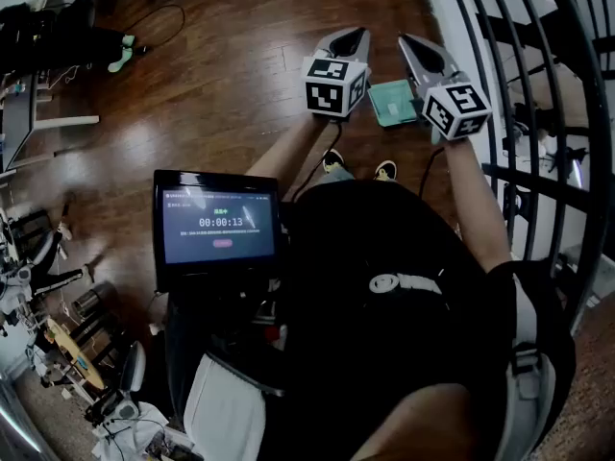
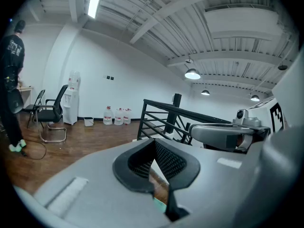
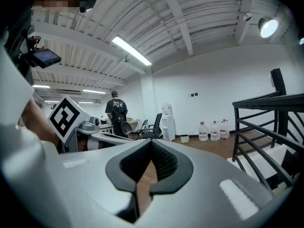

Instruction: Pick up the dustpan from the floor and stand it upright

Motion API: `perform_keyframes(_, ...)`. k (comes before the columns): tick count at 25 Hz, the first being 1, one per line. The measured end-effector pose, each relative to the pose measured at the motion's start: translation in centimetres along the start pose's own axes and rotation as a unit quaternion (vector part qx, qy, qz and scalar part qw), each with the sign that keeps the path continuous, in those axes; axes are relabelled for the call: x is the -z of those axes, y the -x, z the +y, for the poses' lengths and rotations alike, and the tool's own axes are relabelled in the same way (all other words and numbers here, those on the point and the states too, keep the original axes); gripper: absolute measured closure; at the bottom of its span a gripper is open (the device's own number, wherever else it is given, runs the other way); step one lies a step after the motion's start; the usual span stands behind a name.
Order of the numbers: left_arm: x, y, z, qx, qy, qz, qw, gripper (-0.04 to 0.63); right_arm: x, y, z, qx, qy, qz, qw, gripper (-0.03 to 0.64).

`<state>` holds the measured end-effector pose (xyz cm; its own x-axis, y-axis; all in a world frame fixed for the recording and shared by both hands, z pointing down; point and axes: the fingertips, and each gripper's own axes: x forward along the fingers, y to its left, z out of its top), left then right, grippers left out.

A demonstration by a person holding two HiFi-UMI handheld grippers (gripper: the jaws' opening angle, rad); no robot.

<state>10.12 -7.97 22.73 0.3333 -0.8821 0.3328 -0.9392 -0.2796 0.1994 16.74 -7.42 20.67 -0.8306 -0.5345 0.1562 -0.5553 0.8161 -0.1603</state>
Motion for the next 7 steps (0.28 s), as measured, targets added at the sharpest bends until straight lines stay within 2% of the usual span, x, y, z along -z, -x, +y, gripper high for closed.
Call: perform_keyframes(7,-0.43,0.40,1.20,-0.003,-0.002,-0.007,1.0000,0.575,0.01,-1.14,0.84,-0.006,0.010,0.004,1.000,0.615)
